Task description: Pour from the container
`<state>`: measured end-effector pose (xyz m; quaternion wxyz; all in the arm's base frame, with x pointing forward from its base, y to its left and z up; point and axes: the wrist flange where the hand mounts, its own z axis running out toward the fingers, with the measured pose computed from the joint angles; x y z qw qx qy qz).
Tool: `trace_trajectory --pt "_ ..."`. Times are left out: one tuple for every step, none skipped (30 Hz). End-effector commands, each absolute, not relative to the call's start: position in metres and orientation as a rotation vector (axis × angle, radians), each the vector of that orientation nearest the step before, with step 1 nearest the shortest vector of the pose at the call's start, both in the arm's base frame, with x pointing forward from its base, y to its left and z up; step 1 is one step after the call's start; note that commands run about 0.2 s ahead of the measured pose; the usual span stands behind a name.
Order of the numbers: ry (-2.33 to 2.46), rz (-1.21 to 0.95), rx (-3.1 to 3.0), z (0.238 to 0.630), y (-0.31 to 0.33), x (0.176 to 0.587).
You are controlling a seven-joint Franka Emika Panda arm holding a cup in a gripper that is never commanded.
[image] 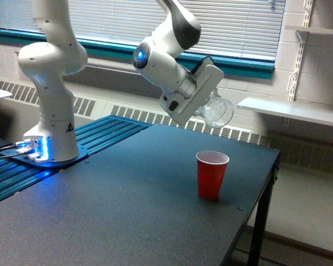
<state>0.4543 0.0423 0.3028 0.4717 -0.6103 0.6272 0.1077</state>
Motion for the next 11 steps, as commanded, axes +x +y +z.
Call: trace_trajectory --pt "1.548 0.263 -1.508 0.2995 0.0447 0.4576" --pt "1.55 0.26 -1.513 0.2988 0.0449 0.458" --pt "1.55 0.258 -1.52 0.2984 0.0456 0.4584" --pt "1.552 0.258 -1.527 0.2977 0.0466 0.4587" --pt "1.555 0.258 -1.531 0.297 0.0471 0.4592" --pt "1.559 0.254 -1.534 0.2967 0.0467 0.4601" --pt "1.562 0.247 -1.537 0.2966 0.0462 0.4611" --pt "1.566 0.245 -1.543 0.2959 0.0466 0.4619" --pt "1.572 0.247 -1.547 0.2949 0.0469 0.4625" --pt "1.574 0.248 -1.548 0.2944 0.0469 0.4634" --pt "1.574 0.248 -1.548 0.294 0.047 0.4641"
